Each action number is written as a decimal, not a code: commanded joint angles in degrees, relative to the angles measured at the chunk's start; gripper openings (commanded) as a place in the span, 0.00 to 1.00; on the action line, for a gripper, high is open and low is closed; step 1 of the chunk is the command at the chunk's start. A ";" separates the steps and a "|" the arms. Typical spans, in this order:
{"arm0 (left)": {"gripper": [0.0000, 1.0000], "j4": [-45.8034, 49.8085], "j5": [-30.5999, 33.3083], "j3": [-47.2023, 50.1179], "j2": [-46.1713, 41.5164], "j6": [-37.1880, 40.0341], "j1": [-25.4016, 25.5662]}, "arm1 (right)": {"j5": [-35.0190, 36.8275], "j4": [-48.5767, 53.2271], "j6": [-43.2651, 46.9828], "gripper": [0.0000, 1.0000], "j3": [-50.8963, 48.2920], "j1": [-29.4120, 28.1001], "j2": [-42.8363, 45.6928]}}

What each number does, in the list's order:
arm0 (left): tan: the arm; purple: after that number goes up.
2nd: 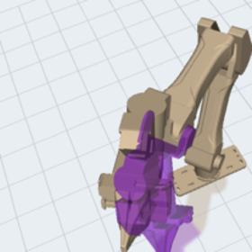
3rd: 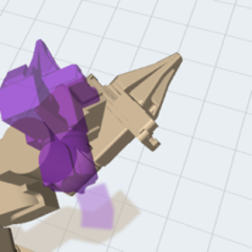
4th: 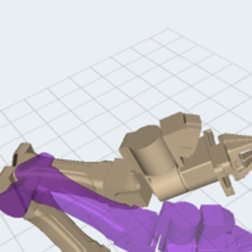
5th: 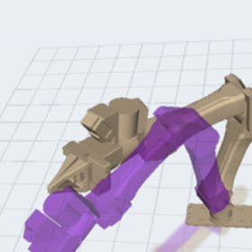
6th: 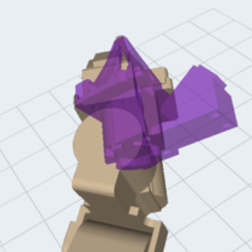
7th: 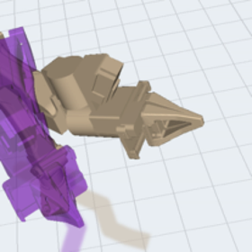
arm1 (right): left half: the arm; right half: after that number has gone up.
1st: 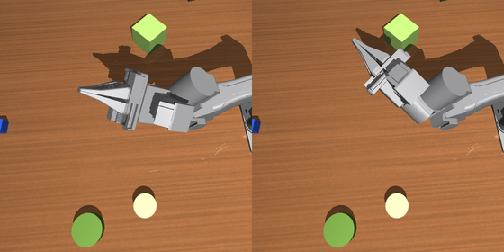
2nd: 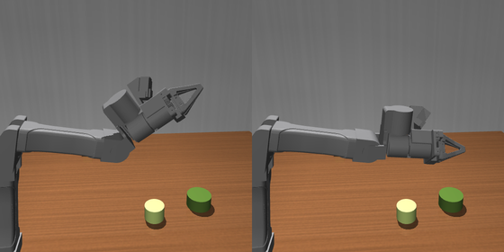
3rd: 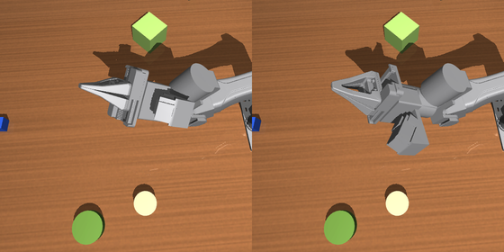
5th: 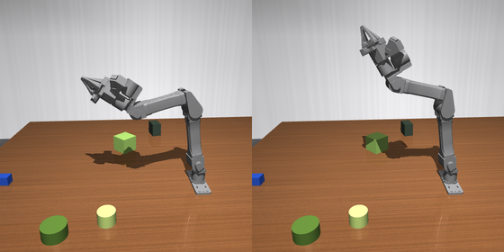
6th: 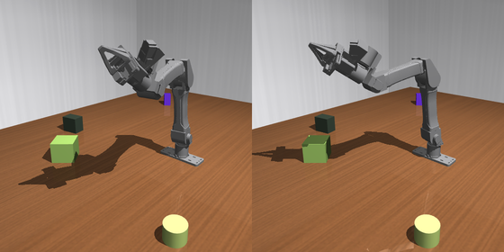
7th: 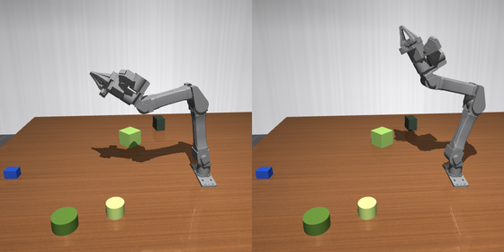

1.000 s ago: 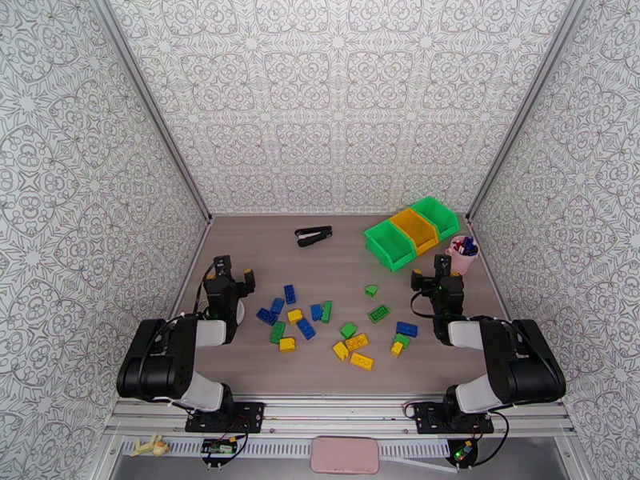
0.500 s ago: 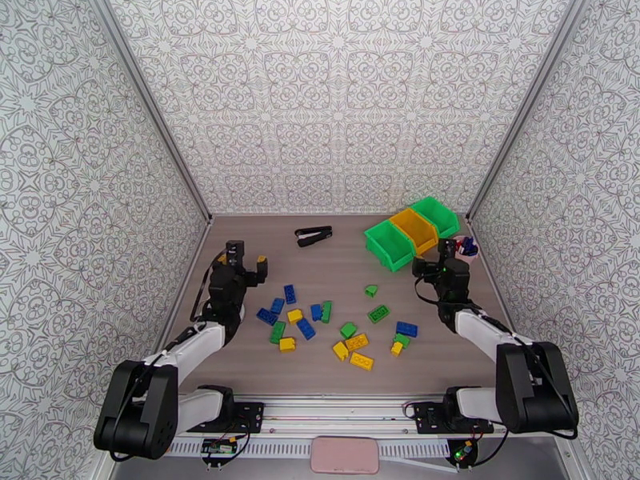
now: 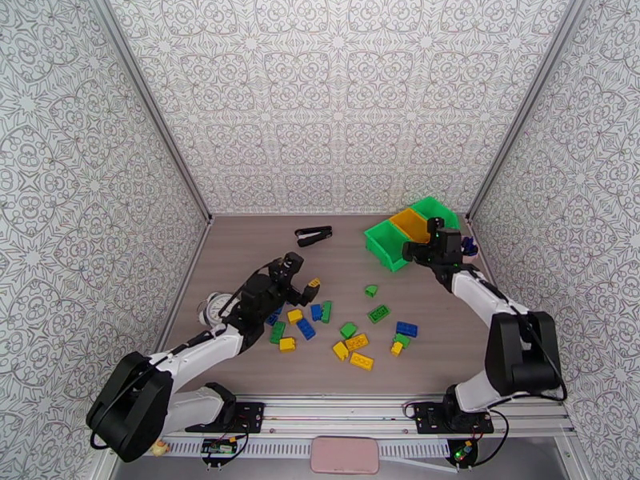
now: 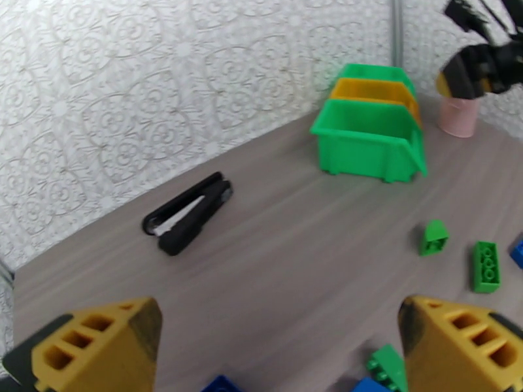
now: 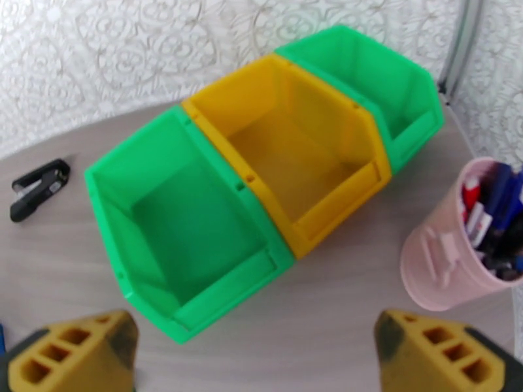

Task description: Sort the legos into containers by color

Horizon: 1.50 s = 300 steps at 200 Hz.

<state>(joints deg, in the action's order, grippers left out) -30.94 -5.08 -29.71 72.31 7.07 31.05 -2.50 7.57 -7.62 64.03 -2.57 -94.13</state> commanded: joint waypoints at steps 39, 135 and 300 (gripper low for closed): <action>1.00 -7.79 -1.96 1.59 5.00 -4.77 6.65 | -5.63 35.53 17.72 0.92 35.83 -0.08 -23.50; 1.00 -8.20 -2.08 1.11 5.83 -4.59 6.82 | -4.38 50.53 21.69 0.61 65.84 -0.12 -42.91; 1.00 -9.97 1.01 2.27 5.77 -6.42 7.00 | -2.11 42.18 13.33 0.10 57.92 -8.40 -40.03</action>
<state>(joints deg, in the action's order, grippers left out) -39.48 -5.82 -28.69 78.61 1.89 37.63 -5.58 53.17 10.33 126.80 -7.11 -136.75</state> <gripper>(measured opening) 0.996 0.241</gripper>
